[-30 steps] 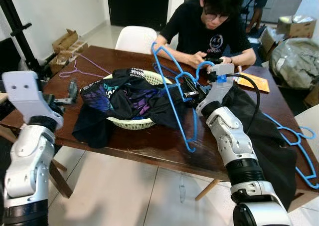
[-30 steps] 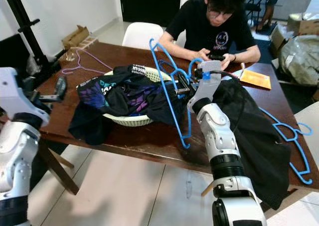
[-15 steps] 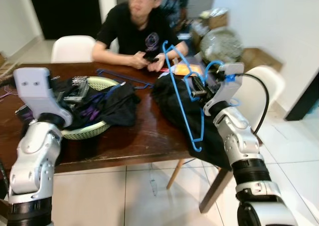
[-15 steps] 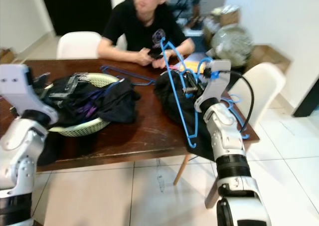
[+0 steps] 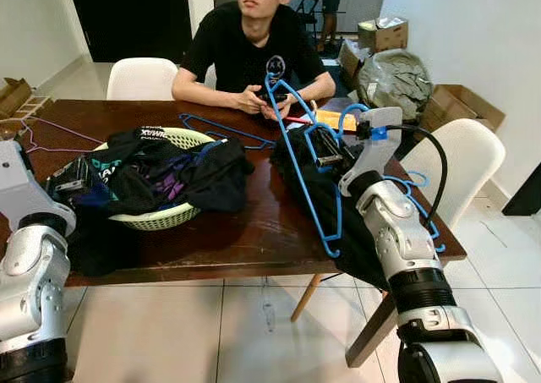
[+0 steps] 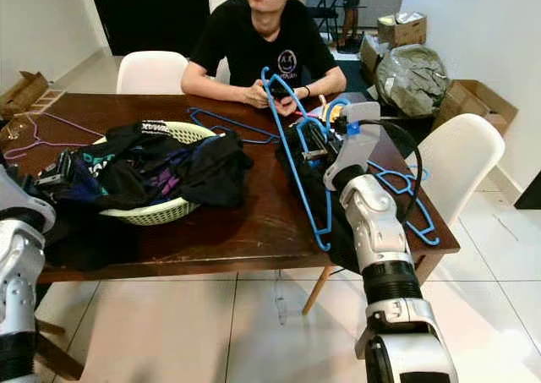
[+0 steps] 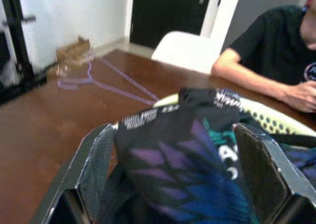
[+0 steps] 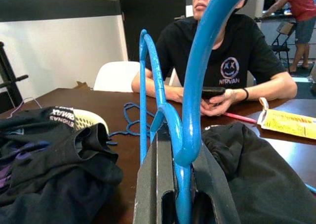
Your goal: Hang hanger
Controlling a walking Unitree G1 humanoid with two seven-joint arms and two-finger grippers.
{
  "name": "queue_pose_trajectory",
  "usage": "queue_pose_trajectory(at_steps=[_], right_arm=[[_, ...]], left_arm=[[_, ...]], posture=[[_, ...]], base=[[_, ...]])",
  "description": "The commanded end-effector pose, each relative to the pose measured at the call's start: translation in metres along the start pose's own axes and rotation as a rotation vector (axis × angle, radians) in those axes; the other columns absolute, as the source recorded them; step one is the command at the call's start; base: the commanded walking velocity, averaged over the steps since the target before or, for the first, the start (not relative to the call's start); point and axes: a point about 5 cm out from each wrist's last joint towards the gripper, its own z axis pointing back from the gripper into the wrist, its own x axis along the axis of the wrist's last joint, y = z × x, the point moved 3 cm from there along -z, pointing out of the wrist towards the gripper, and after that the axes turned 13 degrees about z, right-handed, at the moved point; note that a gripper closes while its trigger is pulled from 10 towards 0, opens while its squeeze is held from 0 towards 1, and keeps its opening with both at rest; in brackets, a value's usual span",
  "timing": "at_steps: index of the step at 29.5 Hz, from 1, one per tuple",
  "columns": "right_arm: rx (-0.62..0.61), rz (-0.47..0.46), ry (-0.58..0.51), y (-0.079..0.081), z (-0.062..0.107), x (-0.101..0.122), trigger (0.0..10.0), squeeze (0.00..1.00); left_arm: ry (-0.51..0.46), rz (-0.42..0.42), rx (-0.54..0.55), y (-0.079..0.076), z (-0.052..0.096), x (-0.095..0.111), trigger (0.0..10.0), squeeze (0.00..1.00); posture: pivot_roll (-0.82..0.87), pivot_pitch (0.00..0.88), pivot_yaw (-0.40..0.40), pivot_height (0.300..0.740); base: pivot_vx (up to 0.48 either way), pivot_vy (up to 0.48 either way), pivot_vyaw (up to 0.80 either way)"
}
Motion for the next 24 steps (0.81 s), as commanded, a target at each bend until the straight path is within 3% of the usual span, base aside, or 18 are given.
queue_pose_trajectory(at_steps=[1,7,13,18,24], right_arm=[[0.006,0.002,-0.002,0.0,-0.003,0.004,10.0,0.0],[0.001,0.013,-0.004,-0.002,-0.002,0.007,10.0,0.0],[-0.009,0.012,-0.009,-0.005,0.001,0.007,10.0,0.0],[-0.001,0.01,0.006,-0.004,0.003,0.004,10.0,0.0],[0.019,0.007,0.039,0.001,0.002,-0.005,10.0,0.0]], left_arm=[[0.023,0.039,-0.016,-0.01,-0.012,-0.008,10.0,0.0],[0.063,0.006,0.034,-0.006,-0.021,-0.016,10.0,0.0],[0.099,-0.023,0.102,0.004,-0.025,-0.022,10.0,0.0],[0.128,-0.105,0.189,0.015,-0.023,-0.029,10.0,0.0],[0.132,-0.155,0.208,0.015,-0.017,-0.033,10.0,0.0]], posture=[[0.1,0.0,-0.037,0.74],[0.08,0.0,-0.031,0.74],[0.06,0.0,-0.028,0.74],[0.07,0.0,-0.036,0.74],[0.07,0.0,-0.044,0.74]], base=[[0.0,0.0,-0.8],[0.0,0.0,-0.73],[0.0,0.0,0.0],[0.0,0.0,0.0],[0.0,0.0,0.0]])
